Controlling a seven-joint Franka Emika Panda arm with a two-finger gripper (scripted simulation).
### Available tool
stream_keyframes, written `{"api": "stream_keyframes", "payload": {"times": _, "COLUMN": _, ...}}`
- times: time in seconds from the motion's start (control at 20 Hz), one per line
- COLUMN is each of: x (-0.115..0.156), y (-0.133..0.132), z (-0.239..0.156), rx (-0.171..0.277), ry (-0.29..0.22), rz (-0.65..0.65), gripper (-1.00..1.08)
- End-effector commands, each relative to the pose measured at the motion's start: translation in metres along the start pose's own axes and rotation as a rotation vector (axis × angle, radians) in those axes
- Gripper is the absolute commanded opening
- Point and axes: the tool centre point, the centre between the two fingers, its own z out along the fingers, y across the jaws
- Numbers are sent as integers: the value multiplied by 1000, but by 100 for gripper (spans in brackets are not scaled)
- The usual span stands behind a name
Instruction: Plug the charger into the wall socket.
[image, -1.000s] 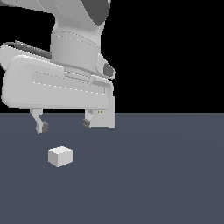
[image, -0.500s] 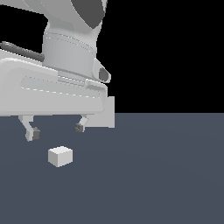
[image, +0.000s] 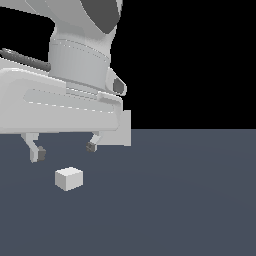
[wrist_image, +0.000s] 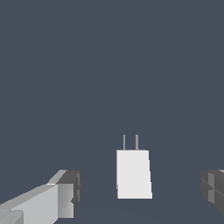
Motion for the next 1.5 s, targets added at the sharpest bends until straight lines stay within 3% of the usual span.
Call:
{"api": "stream_keyframes", "payload": {"times": 0.0, "x": -1, "y": 0, "z": 3, "rx": 0, "ry": 0, "rz": 0, "gripper": 100}}
{"api": "stream_keyframes", "payload": {"times": 0.75, "x": -14, "y": 0, "z": 47, "rx": 0, "ry": -2, "rz": 1, "gripper": 100}}
{"api": "stream_keyframes", "payload": {"times": 0.8, "x": -14, "y": 0, "z": 47, "rx": 0, "ry": -2, "rz": 1, "gripper": -100}}
{"api": "stream_keyframes", "payload": {"times": 1.45, "x": -13, "y": 0, "z": 46, "rx": -3, "ry": -2, "rz": 8, "gripper": -100}}
